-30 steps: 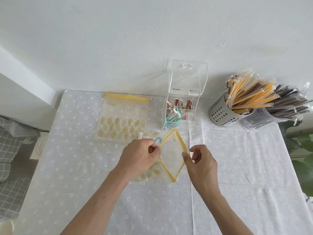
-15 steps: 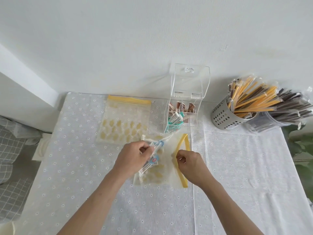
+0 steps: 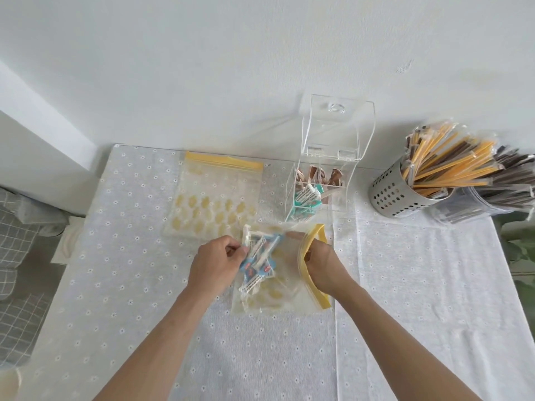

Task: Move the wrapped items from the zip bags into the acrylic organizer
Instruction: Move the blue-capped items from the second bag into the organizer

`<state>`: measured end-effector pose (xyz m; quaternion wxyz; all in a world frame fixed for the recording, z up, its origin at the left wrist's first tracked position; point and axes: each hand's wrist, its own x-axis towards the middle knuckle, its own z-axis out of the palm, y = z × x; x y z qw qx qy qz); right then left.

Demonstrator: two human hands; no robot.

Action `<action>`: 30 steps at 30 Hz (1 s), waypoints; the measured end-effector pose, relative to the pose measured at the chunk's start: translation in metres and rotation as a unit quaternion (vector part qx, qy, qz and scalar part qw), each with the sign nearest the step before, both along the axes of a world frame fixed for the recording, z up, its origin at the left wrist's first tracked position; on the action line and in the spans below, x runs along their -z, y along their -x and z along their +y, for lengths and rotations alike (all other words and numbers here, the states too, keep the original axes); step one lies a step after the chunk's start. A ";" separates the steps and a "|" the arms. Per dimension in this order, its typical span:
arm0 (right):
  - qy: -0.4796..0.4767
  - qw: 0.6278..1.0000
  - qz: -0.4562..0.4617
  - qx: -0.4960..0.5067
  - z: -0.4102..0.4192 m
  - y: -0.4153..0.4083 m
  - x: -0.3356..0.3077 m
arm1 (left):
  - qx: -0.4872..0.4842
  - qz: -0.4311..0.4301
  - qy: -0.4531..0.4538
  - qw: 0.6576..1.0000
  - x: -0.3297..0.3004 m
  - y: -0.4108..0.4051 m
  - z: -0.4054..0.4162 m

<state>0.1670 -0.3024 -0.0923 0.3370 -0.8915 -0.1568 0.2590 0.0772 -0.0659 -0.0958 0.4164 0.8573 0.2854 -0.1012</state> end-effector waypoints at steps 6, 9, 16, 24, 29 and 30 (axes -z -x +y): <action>0.009 1.000 0.021 -0.007 0.016 0.000 0.006 | -0.026 -0.068 0.038 0.997 0.006 0.004 0.005; -0.060 0.995 0.015 0.078 0.013 0.001 0.004 | -0.041 -0.078 0.036 0.995 0.007 0.007 0.006; -0.117 0.985 0.111 0.065 0.020 -0.001 -0.002 | -0.057 -0.064 0.051 0.995 0.012 0.006 0.011; -0.003 0.999 0.033 -0.037 0.036 -0.010 0.003 | -0.043 -0.051 0.053 0.996 0.016 0.003 0.016; -0.001 0.999 0.011 -0.045 0.047 -0.017 -0.005 | -0.045 -0.065 0.044 0.996 0.018 0.004 0.015; -0.009 0.999 0.008 -0.044 0.049 -0.017 -0.006 | -0.049 -0.072 0.043 0.995 0.018 0.005 0.014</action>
